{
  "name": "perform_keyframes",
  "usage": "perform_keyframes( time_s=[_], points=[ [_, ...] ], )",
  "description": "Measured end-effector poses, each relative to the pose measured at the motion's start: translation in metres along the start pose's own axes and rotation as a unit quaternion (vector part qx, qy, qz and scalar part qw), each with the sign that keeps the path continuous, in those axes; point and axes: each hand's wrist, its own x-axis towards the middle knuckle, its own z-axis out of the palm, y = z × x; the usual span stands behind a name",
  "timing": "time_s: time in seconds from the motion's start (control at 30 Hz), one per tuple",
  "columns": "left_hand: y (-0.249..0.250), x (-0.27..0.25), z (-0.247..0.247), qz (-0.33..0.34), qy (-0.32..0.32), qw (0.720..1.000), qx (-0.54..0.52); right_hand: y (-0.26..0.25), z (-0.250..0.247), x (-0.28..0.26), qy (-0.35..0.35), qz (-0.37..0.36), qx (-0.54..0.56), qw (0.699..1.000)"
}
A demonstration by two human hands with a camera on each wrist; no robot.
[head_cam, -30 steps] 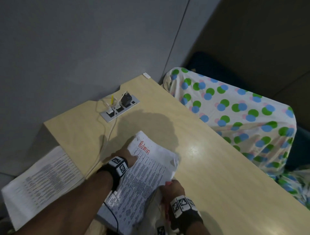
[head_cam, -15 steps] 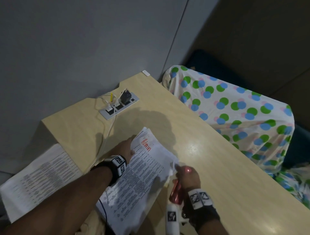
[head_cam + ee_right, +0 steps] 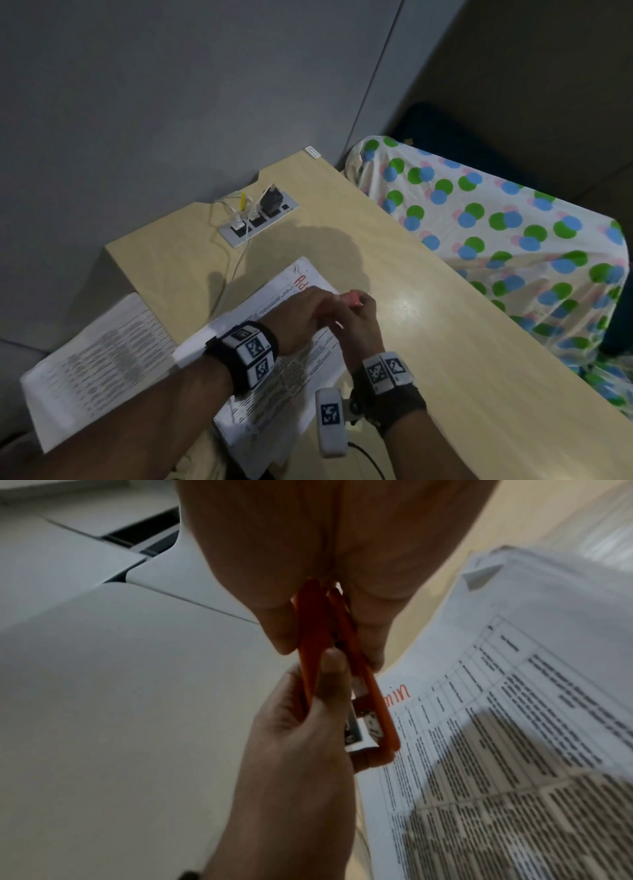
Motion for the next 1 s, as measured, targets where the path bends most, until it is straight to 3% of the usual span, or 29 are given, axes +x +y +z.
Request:
perform_keyframes(
  time_s=[0.07,0.17,0.3,0.37,0.47,0.7,0.83,0.93,1.0],
  points=[
    [-0.007,-0.004,-0.004,-0.013,0.029,0.999,-0.004,0.004,0.006,0.001,-0.032,0.004,-0.026,0.999],
    [-0.031,-0.003,-0.014,-0.068,0.131,0.984,0.098,0.002,0.001,0.001,-0.087,-0.027,-0.153,0.984],
    [-0.071,0.006,-0.037,-0.153,0.228,0.941,0.200,0.003,-0.034,-0.006,-0.044,-0.061,-0.170,0.983],
    [-0.090,0.009,-0.044,-0.191,0.228,0.928,0.226,0.012,-0.058,-0.010,-0.017,-0.045,-0.137,0.989],
    [-0.107,0.013,-0.039,-0.223,0.186,0.931,0.222,0.033,-0.096,-0.017,0.013,-0.035,-0.163,0.986],
    [-0.111,0.014,-0.032,-0.224,0.205,0.922,0.241,0.106,-0.197,-0.032,0.106,0.017,-0.272,0.956],
    [-0.083,0.007,-0.026,-0.171,0.278,0.905,0.272,0.129,-0.237,-0.053,0.163,0.024,-0.253,0.953],
    [-0.052,-0.003,0.008,-0.077,0.268,0.939,0.203,0.130,-0.256,-0.073,0.206,-0.009,-0.244,0.948],
    [-0.033,-0.022,0.053,-0.018,0.171,0.979,0.108,0.135,-0.272,-0.086,0.222,-0.013,-0.254,0.941]
  ],
)
